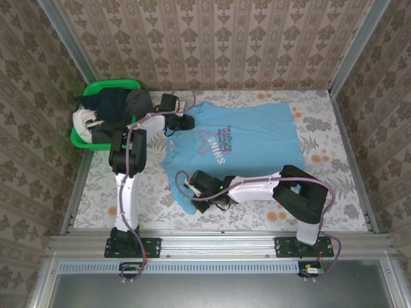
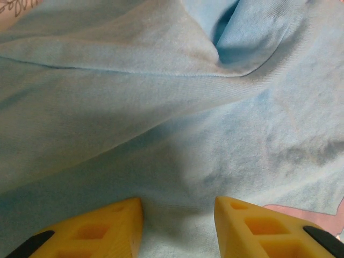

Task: Fold and stack the t-shirts

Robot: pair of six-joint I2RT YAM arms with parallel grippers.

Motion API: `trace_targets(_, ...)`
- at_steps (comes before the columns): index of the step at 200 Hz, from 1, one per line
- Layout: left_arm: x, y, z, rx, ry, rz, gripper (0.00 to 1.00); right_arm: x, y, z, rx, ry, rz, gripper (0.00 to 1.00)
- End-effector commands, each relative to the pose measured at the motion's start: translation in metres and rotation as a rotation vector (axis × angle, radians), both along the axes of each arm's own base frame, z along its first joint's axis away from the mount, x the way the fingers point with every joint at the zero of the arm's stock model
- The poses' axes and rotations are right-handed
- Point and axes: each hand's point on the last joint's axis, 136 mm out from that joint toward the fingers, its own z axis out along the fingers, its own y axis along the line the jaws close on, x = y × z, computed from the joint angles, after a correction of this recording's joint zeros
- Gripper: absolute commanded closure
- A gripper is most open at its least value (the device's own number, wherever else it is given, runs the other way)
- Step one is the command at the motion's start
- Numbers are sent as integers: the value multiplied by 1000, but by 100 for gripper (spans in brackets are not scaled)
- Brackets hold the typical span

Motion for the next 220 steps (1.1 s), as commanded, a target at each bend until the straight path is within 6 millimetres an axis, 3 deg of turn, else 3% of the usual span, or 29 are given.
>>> trace_targets(1, -20, 1, -41, 34, 132, -30, 58, -26, -23, -21, -75, 86, 25, 87)
trace_targets(40, -16, 3, -35, 37, 127, -32, 58, -61, -61, -15, -140, 192, 39, 84)
trace_targets(72, -15, 5, -35, 38, 133, -33, 58, -75, -83, 2, -172, 224, 37, 78)
trace_targets(82, -15, 6, -35, 39, 132, -35, 58, -75, -88, 11, -169, 221, 31, 77)
trace_targets(94, -16, 6, -36, 36, 135, -38, 58, -74, -88, 24, -146, 204, 30, 66)
trace_targets(103, -16, 4, -35, 29, 136, -44, 58, -72, -85, 35, -114, 182, 27, 63)
trace_targets(124, -17, 0, -29, 19, 128, -59, 58, -51, -84, 47, -62, 98, -37, 61)
trace_targets(147, -17, -1, -30, 37, 125, -68, 58, -19, -81, 36, -110, 37, -123, 57)
trace_targets(169, -17, 4, -36, 43, 155, -64, 58, -8, -68, 14, -173, 41, -145, 59)
trace_targets(189, -17, 7, -39, 51, 159, -59, 58, -1, -69, -3, -226, 48, -197, 59)
trace_targets(205, -18, 9, -40, 52, 162, -58, 58, 0, -77, -10, -279, 51, -229, 57)
trace_targets(220, -18, 9, -39, 50, 161, -60, 58, -5, -105, -13, -425, 42, -267, 59)
